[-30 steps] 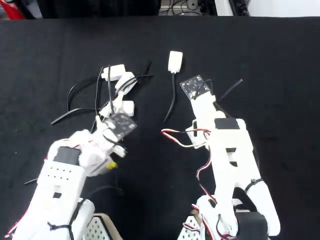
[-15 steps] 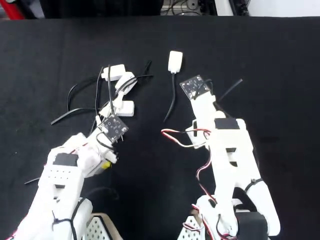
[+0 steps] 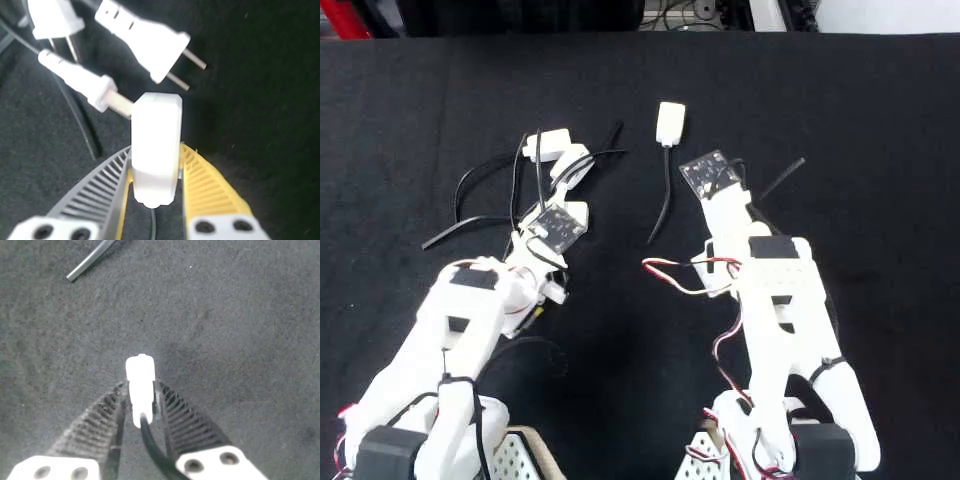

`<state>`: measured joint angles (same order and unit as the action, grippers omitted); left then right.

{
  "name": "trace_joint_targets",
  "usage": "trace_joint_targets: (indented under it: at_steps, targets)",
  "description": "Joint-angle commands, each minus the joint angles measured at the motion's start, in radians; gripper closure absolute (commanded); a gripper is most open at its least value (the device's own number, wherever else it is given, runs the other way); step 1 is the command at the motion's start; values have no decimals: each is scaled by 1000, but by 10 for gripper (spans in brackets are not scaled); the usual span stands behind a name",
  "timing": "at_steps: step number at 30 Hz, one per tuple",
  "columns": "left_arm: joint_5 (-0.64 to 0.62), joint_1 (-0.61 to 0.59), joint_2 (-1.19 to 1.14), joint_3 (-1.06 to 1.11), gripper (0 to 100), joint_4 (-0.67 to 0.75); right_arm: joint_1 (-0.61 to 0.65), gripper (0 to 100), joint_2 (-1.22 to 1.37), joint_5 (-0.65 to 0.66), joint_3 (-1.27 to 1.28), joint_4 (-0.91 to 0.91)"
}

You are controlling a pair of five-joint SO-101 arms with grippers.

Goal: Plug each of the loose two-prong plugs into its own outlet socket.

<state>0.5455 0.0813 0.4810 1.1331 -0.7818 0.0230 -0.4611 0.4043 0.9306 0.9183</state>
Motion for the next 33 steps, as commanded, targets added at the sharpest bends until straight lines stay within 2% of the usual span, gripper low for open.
trace_joint_targets:
  at_steps: [1, 5, 7, 10, 14, 21, 25, 28, 33]
  targets:
    - [-55, 51, -2, -67, 970, -61, -15, 987, 8, 3, -21, -2]
    - [-69, 97, 74, -145, 970, -216, -15, 987, 8, 3, -22, -2]
    - [-121, 147, 138, -176, 970, -278, -15, 987, 8, 3, -22, 0]
    - [-190, 274, 244, -206, 970, -347, -15, 987, 8, 2, -22, 2]
    - [-278, 424, 302, -229, 970, -353, -15, 987, 8, 2, -24, 2]
    - [-339, 490, 69, -331, 970, -354, -15, 987, 8, 0, -22, 2]
    - [-365, 529, -98, -360, 970, -273, -15, 987, 8, 0, -22, 2]
    - [-364, 515, -219, -358, 970, -196, -15, 987, 8, 0, -22, 0]
    - [-362, 438, -344, -409, 970, -184, -15, 987, 8, 0, -22, 0]
